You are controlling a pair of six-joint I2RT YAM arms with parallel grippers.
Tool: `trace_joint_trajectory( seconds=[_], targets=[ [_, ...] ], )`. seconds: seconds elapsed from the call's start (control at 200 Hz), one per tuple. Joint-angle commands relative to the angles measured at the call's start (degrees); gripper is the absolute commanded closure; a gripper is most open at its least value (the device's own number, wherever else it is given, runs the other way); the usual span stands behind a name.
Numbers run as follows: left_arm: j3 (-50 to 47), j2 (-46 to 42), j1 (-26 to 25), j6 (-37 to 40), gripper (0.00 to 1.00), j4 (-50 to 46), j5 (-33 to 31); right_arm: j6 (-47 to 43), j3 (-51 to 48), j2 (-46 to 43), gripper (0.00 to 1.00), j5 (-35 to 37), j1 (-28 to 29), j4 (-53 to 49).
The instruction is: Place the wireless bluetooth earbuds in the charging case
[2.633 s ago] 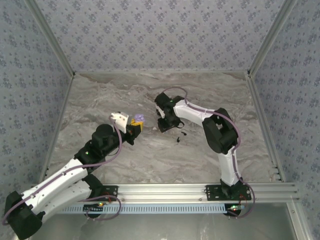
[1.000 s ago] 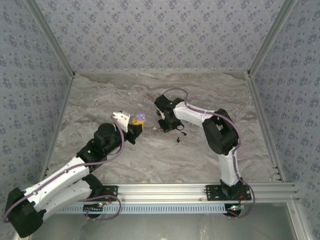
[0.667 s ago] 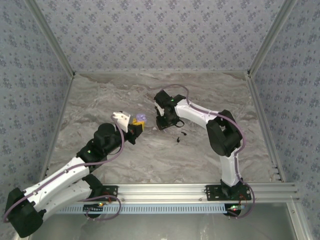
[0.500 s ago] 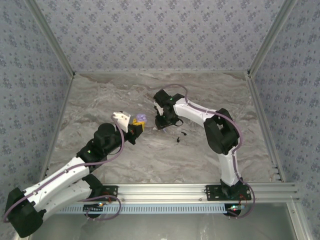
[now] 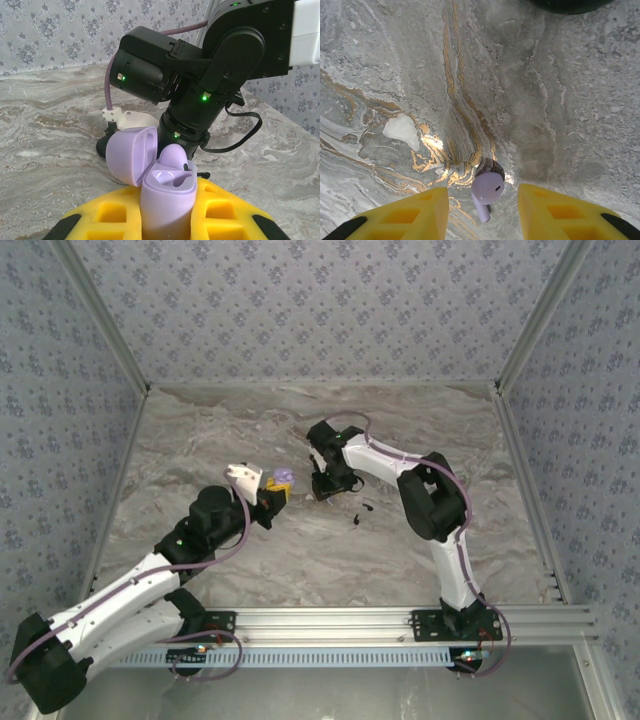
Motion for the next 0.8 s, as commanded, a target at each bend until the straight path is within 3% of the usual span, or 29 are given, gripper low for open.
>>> trace_joint_trajectory(
  seconds=[0.0, 0.465, 0.795],
  targets=[
    [1.6, 0.0, -0.3, -0.3, 0.83, 1.5, 0.6, 0.6, 1.9, 1.4, 0.59, -1.2, -0.2, -2.7],
    [1.4, -0.3, -0.2, -0.5, 0.83, 1.3, 0.5, 0.9, 3.7, 4.0, 0.62, -0.4, 0.3, -3.8],
    [1.3, -0.5, -0.2, -0.4, 0.83, 1.0, 0.4, 1.7, 4.8, 6.0, 0.65, 4.0, 2.1, -5.7]
  ],
)
